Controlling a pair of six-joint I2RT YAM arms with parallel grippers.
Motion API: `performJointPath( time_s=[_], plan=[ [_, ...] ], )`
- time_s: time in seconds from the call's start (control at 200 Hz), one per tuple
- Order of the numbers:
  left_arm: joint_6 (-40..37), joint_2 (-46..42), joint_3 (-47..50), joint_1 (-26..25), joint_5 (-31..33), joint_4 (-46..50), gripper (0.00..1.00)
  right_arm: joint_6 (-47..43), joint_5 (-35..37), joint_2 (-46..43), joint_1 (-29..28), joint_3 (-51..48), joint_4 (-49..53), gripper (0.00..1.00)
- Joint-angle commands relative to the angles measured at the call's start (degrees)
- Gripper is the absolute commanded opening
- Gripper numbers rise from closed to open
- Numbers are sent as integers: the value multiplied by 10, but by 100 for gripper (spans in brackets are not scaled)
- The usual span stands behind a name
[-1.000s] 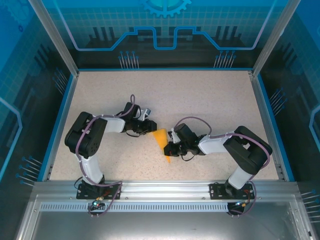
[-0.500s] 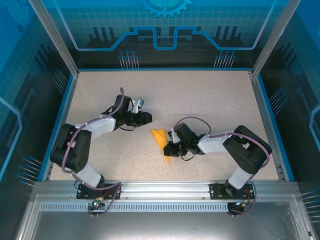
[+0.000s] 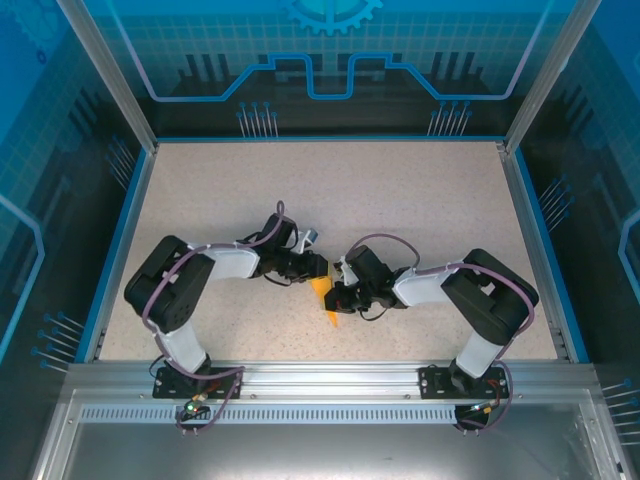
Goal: Fold a paper plane with a square sheet of paper (pick it up from the middle)
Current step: Fold the wing for the fifth time at the center of the table.
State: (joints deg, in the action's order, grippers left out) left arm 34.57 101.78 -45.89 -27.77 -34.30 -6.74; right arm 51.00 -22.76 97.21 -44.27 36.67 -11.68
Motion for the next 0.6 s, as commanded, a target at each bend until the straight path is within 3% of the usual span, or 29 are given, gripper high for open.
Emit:
performJointPath(
  time_s=[0.0,0.255,0.44,0.595],
  plan=[
    [17,30,-12,-2,19,-6,28,3,28,24,-16,-18,46,7],
    [18,71,-16,-2,54,11,26,16,24,-27,-34,-65,35,11],
    [15,74,-19,-1,54,13,26,11,8,-62,-78,-87,60,12],
    [13,49,-22,-2,44,17,30,9,50,-127,-86,-93,114,12]
  ],
)
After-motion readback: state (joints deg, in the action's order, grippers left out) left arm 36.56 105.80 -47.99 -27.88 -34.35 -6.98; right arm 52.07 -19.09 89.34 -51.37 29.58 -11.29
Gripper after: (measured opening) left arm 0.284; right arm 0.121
